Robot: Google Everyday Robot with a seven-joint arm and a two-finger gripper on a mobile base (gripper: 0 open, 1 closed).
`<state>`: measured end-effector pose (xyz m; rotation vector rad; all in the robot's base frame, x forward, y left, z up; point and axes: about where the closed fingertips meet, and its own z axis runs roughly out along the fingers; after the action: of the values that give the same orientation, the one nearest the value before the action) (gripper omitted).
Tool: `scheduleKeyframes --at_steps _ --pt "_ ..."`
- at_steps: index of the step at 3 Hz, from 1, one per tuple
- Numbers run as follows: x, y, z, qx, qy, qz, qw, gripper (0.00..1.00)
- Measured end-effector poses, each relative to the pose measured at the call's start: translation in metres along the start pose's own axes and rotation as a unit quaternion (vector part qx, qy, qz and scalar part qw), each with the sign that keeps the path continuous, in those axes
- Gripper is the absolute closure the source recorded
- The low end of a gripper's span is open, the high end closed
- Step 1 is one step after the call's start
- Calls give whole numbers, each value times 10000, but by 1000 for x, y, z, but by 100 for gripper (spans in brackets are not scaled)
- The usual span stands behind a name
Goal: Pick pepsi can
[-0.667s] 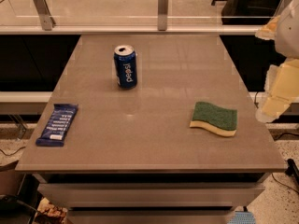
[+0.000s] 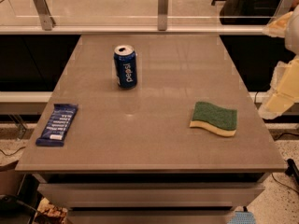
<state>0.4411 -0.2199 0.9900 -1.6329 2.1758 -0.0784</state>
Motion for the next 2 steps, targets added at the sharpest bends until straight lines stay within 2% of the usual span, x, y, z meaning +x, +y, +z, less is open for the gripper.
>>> scheduleKeyframes --at_steps 1,2 --pt "8 -8 -3 160 -618 184 9978 0" --pt "15 -17 -1 349 -1447 312 9884 0"
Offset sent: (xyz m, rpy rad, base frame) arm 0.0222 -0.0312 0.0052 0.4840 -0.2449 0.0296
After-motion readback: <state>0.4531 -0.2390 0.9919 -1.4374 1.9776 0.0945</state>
